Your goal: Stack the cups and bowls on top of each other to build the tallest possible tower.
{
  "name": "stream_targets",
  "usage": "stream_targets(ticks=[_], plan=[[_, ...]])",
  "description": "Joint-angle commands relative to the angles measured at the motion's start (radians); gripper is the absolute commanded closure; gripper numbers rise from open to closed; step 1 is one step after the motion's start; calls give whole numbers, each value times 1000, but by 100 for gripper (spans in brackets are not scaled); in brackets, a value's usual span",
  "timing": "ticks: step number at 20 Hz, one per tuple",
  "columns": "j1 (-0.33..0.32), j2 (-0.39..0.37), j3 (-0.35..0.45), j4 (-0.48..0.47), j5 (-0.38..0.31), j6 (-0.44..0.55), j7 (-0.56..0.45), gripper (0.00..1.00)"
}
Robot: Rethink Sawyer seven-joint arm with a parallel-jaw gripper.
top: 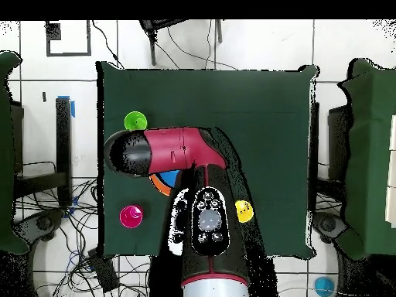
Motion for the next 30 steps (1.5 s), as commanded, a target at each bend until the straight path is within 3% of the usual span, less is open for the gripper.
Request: stream_targets(ticks=[1, 30], plan=[[16, 17, 39, 77, -36, -55, 11, 100], [27, -15, 43, 142, -17, -78, 28, 100]])
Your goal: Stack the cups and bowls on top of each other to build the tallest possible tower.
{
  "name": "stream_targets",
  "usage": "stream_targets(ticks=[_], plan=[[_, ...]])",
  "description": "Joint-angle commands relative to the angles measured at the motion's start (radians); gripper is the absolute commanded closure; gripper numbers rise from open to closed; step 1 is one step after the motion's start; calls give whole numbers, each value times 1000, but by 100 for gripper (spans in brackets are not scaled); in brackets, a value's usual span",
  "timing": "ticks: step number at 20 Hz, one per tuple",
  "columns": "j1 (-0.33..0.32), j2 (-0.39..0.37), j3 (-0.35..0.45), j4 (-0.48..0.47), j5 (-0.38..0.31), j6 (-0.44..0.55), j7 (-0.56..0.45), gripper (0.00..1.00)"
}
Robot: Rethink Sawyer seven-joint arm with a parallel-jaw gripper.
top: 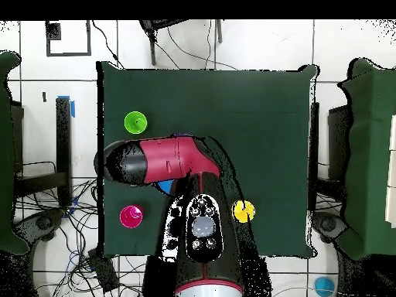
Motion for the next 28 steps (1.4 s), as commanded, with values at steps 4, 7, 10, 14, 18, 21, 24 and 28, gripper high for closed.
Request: stream_targets(ticks=[4, 7, 10, 14, 18, 21, 24, 28], plan=[[10, 4, 45, 75, -18, -58, 24, 100], [9, 9, 45, 73, -21, -65, 24, 100], [9, 7, 46, 76, -22, -69, 23, 100], [11, 0, 45, 81, -19, -64, 22, 100], [8, 4, 45, 76, -21, -62, 18, 100], [4, 6, 46, 75, -23, -62, 13, 100], [5, 8, 44, 78, -24, -63, 14, 100], [0, 16, 47, 73, -26, -65, 8, 100]])
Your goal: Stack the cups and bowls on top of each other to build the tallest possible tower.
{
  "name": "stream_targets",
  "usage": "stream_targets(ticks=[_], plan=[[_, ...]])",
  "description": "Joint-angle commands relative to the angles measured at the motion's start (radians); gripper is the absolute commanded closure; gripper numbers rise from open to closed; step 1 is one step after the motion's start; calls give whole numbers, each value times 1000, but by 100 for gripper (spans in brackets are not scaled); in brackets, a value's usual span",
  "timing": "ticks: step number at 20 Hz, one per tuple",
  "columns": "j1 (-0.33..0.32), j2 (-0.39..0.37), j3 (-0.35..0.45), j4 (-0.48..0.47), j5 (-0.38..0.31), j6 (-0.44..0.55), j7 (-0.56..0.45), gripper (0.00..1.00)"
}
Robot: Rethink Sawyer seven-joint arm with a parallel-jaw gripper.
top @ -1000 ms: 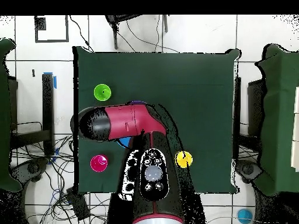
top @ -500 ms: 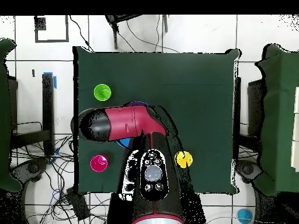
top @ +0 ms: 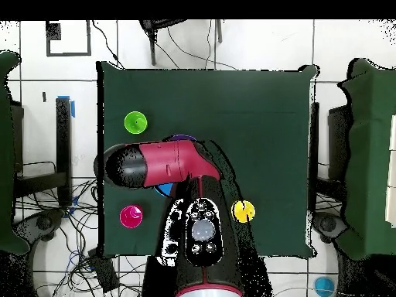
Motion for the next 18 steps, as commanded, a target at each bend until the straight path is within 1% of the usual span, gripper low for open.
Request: stream_targets(ticks=[1, 11, 18], plan=[[-1, 29, 46, 52, -27, -48, 8, 100], [-1, 27, 45, 59, -27, -50, 9, 100], [-15, 34, 48, 67, -30, -65, 1, 100]])
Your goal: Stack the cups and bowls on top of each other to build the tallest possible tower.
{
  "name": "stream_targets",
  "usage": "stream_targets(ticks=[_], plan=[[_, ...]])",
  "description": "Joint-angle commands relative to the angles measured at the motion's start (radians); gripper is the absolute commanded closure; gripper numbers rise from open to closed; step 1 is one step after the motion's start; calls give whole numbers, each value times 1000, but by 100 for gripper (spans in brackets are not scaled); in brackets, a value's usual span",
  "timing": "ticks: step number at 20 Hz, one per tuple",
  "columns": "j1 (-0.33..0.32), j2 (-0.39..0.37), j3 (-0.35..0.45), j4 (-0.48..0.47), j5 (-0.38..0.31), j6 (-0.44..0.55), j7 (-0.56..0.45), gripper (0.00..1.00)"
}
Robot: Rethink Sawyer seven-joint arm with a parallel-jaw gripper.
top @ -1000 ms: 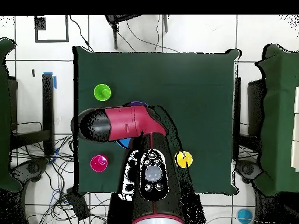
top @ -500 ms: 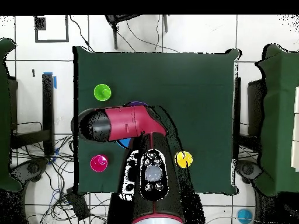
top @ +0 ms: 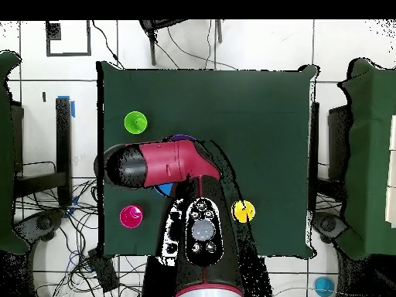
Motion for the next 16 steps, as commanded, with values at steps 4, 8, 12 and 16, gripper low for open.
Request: stream_targets(ticks=[4, 8, 12, 16], plan=[[-26, 27, 50, 79, -30, -71, -9, 100], [-35, 21, 54, 89, -31, -73, -19, 100], [-43, 20, 57, 97, -35, -81, -23, 100], [-49, 20, 60, 101, -37, -85, -26, 100]])
